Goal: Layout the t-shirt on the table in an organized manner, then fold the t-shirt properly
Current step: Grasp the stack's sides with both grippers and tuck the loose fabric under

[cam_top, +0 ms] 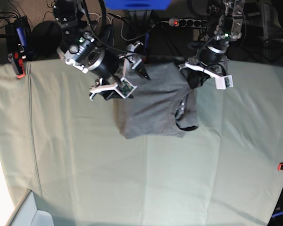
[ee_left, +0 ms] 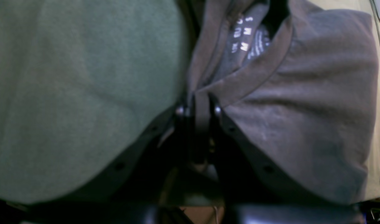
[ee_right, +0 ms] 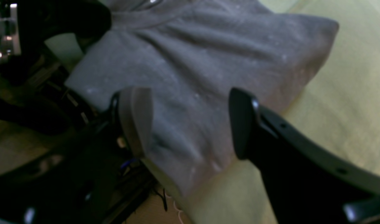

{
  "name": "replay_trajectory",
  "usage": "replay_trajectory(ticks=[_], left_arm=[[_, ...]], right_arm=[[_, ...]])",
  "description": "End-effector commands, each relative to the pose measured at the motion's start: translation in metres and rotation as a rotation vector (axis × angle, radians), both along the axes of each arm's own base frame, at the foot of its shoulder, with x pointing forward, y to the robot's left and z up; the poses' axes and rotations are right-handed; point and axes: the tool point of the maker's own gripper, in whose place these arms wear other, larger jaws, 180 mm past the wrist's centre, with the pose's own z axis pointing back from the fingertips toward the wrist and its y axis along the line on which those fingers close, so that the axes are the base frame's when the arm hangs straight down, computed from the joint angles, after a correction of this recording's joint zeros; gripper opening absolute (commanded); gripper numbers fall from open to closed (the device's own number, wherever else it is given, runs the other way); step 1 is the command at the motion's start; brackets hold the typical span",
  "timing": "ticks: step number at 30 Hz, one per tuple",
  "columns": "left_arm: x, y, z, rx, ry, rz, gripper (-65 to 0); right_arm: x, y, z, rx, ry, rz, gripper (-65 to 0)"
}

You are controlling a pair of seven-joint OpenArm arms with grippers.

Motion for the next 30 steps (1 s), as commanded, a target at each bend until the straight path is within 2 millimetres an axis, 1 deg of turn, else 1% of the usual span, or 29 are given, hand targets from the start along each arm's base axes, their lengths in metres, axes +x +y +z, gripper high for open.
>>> replay_trajectory(ticks=[1,2,5,6,8,9,10,13,15,16,17,19,20,22,23,27,30], left_arm=[[0.011,0.001,0.011,-0.001,-0.048,0.001,-65.0],[0.014,0.001,0.011,-0.001,-0.053,0.000,-65.0],[0.011,0.002,0.004,0.001,-0.033,0.002,-64.6],[0.011,0.003,0.003,0.003,-0.028,0.006,-62.5],[0.010,0.004,0.000,0.004,-0.019,0.009,-55.4],[0.009,0.004,-0.001,0.005,-0.018,0.009,-50.8],[0.008,0.004,-0.002,0.006,-0.015,0.008,-45.5],[0.005,0.003,-0.001,0.004,-0.015,0.004,-32.6],[0.001,0.003,0.000,0.003,-0.012,0.003,-28.5],[0.002,0.002,0.003,0.002,-0.021,0.002,-27.7],[0.002,0.001,0.007,0.000,-0.030,0.000,-27.7],[0.003,0.002,0.016,0.006,-0.052,-0.007,-27.7],[0.004,0.003,0.021,0.011,-0.065,-0.009,-27.7],[0.006,0.002,0.030,0.011,-0.087,-0.014,-27.6],[0.007,0.002,0.033,0.010,-0.095,-0.015,-27.6],[0.008,0.002,0.035,0.009,-0.099,-0.015,-27.6],[0.009,-0.004,0.035,-0.003,-0.101,-0.019,-27.6]], right_arm=[[0.004,0.006,0.011,0.037,-0.031,0.012,-26.1],[0.004,0.006,0.011,0.037,-0.031,0.012,-26.1],[0.004,0.006,0.011,0.037,-0.031,0.012,-26.1],[0.004,0.006,0.011,0.037,-0.031,0.012,-26.1],[0.004,0.005,0.011,0.035,-0.031,0.013,-26.1],[0.005,0.005,0.012,0.035,-0.034,0.013,-26.1],[0.008,0.005,0.014,0.035,-0.044,0.013,-26.1],[0.018,0.005,0.020,0.035,-0.070,0.013,-26.3],[0.028,0.005,0.026,0.035,-0.097,0.014,-26.9],[0.034,0.006,0.030,0.037,-0.111,0.014,-28.7],[0.039,0.007,0.031,0.038,-0.116,0.013,-32.3],[0.051,0.008,0.030,0.037,-0.124,0.014,-43.8],[0.058,0.008,0.028,0.034,-0.121,0.015,-50.6],[0.069,0.014,0.022,0.044,-0.106,0.015,-62.0],[0.074,0.016,0.018,0.046,-0.094,0.014,-65.0],[0.095,0.018,0.005,0.036,-0.066,0.020,-65.0],[0.106,0.016,-0.006,0.021,-0.035,0.023,-65.0]])
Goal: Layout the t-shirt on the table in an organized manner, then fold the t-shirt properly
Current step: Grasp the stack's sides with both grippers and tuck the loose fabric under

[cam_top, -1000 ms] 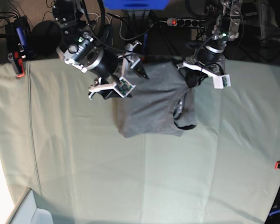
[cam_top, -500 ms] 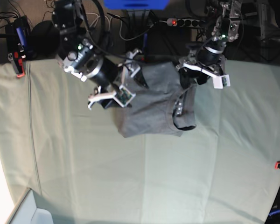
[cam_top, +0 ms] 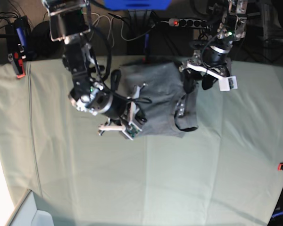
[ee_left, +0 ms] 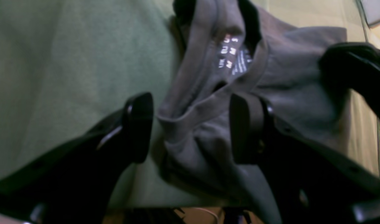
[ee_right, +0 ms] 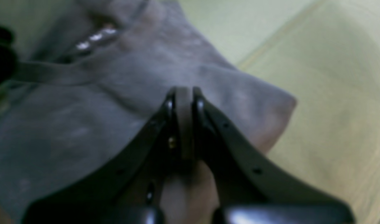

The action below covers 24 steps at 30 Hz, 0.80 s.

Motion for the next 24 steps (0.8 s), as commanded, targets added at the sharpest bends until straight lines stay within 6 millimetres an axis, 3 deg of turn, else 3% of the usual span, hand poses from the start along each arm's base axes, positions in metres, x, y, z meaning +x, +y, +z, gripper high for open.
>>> replay_trajectory(ticks=[1,4,12,15,21,24], left_arm=[[0.006,-0.002,0.009,-0.009,-0.039,0.000,-27.6],[0.014,-0.016,0.010,-0.032,-0.051,-0.010,-27.6],[0.017,-0.041,-0.035,-0.051,0.056,-0.058,-27.6],[0.013,-0.039,-0.048,-0.041,0.089,-0.058,-27.6],[0.014,-0.036,-0.046,-0.042,0.084,-0.054,-27.6],[0.020,-0.039,-0.032,-0.049,0.046,-0.059,-27.6]], right_arm=[[0.011,0.006,0.012,0.035,-0.031,0.013,-65.0],[0.018,-0.006,0.002,0.027,-0.003,-0.020,-65.0],[0.033,-0.035,-0.010,0.029,0.039,-0.113,-65.0],[0.034,-0.040,-0.010,0.026,0.037,-0.122,-65.0],[0.027,-0.061,-0.030,-0.022,0.085,-0.131,-65.0],[0.021,-0.072,-0.039,-0.043,0.106,-0.136,-65.0]])
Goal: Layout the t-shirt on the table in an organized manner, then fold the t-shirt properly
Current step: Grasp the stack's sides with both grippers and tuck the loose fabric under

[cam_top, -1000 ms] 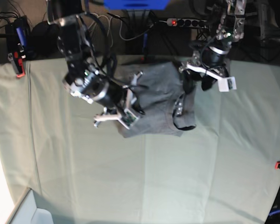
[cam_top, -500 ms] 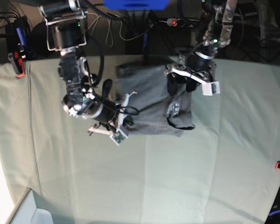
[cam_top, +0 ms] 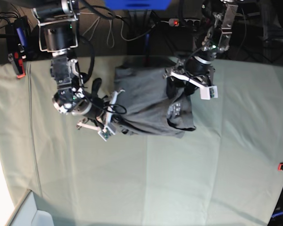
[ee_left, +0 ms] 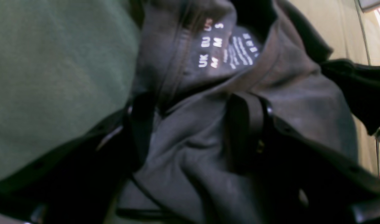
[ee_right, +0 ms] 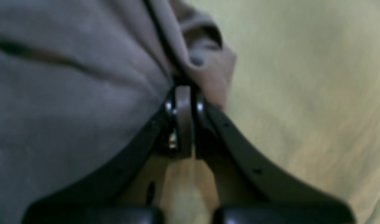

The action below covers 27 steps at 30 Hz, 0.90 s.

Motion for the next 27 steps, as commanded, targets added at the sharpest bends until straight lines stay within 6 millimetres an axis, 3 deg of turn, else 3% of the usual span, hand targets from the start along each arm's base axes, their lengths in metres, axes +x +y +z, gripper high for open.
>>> replay_trajectory(ticks=[1,4,8,11,13,16,21,27], left_arm=[[-0.001,-0.003,0.009,-0.012,-0.022,-0.008,-27.6],[0.001,-0.007,0.032,-0.026,-0.079,-0.012,-27.6],[0.007,-0.005,0.069,-0.020,-0.174,-0.032,-27.5],[0.014,0.007,0.078,0.003,-0.201,-0.024,-27.5],[0.024,0.026,0.072,0.022,-0.194,0.029,-27.0],[0.038,0.034,0.054,0.018,-0.152,0.071,-22.1],[0.048,0.017,0.021,-0.014,0.000,0.012,-11.5],[0.048,0.003,0.004,-0.049,0.063,0.011,-11.0]], right_arm=[[0.010,0.000,0.011,0.013,-0.038,0.009,-65.0],[0.012,-0.004,0.019,0.010,-0.070,0.010,-65.0],[0.016,-0.003,0.050,0.012,-0.176,0.018,-65.0],[0.011,-0.002,0.072,0.007,-0.240,0.025,-65.0],[0.005,-0.002,0.080,0.004,-0.265,0.028,-65.0],[0.000,-0.021,0.089,-0.002,-0.290,-0.034,-65.0],[-0.009,-0.049,0.089,-0.025,-0.288,-0.106,-65.0],[-0.019,-0.074,0.083,-0.048,-0.267,-0.173,-65.0]])
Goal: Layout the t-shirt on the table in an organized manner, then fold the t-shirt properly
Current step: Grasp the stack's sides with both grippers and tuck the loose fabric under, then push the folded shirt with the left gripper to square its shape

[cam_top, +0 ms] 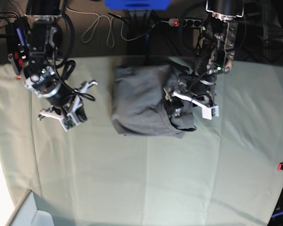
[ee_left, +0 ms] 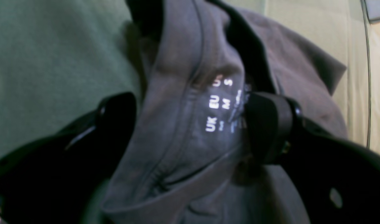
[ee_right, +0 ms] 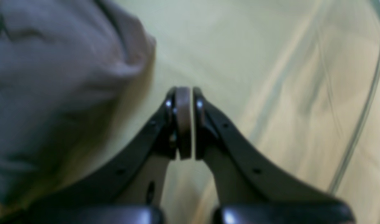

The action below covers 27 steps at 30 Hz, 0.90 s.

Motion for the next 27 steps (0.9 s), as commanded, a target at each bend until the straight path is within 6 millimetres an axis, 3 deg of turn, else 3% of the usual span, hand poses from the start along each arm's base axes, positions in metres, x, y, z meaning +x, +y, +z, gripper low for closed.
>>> replay_trajectory(ticks=[1,4,6,8,13,18,23,27], left_arm=[[0.004,-0.003,0.004,-0.006,-0.009,-0.002,-11.0],[0.002,-0.004,0.002,-0.007,-0.001,-0.007,-11.2],[-0.001,-0.005,-0.004,-0.007,0.017,-0.010,-15.0],[-0.008,-0.015,-0.012,-0.013,0.041,-0.031,-25.4],[-0.007,-0.035,-0.024,0.025,0.064,-0.139,-64.3],[0.008,-0.042,-0.016,0.108,0.022,-0.283,-65.0],[0.030,-0.059,0.009,0.175,-0.070,-0.416,-65.0],[0.048,-0.081,0.028,0.247,-0.148,-0.539,-65.0]], right_arm=[[0.009,0.004,0.015,0.019,-0.054,0.018,-65.0],[0.009,0.003,0.015,0.017,-0.054,0.016,-65.0],[0.009,-0.001,0.016,0.016,-0.055,0.004,-65.0],[0.009,-0.004,0.016,0.016,-0.057,-0.005,-65.0],[0.009,-0.007,0.016,0.009,-0.057,-0.009,-65.0],[0.011,-0.018,0.024,0.002,-0.078,-0.039,-65.0],[0.013,-0.030,0.029,-0.010,-0.092,-0.065,-65.0],[0.014,-0.054,0.032,-0.023,-0.101,-0.132,-65.0]])
